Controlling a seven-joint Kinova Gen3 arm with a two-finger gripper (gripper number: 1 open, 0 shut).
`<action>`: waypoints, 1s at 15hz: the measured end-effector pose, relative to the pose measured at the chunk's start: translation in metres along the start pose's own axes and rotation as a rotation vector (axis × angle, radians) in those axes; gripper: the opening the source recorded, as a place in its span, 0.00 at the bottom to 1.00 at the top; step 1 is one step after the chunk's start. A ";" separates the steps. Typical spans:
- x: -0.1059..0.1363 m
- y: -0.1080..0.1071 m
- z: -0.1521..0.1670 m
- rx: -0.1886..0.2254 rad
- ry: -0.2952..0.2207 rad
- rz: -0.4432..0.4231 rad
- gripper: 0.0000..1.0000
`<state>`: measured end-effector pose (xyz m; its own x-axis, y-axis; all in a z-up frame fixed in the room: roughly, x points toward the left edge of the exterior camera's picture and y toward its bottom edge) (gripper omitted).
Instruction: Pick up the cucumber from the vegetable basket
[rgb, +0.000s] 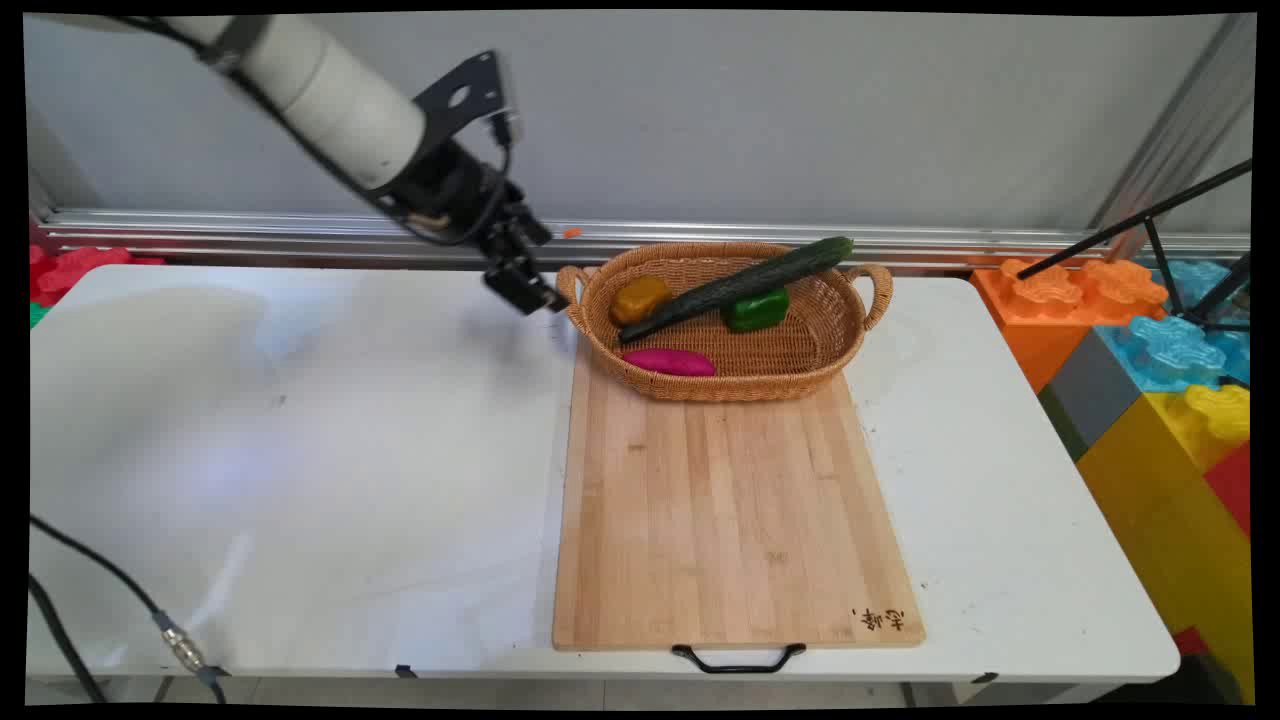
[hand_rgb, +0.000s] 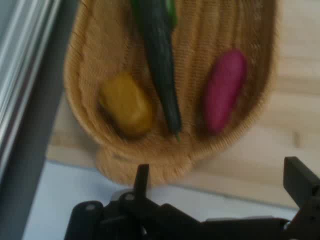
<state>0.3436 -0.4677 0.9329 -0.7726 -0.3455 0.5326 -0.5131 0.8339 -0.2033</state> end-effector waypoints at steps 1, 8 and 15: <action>0.010 -0.003 0.007 0.017 0.009 -0.008 1.00; 0.049 -0.011 0.066 0.040 0.036 -0.095 1.00; 0.071 -0.009 0.141 0.018 0.037 -0.162 1.00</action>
<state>0.2400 -0.5604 0.8566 -0.6654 -0.4582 0.5893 -0.6365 0.7607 -0.1272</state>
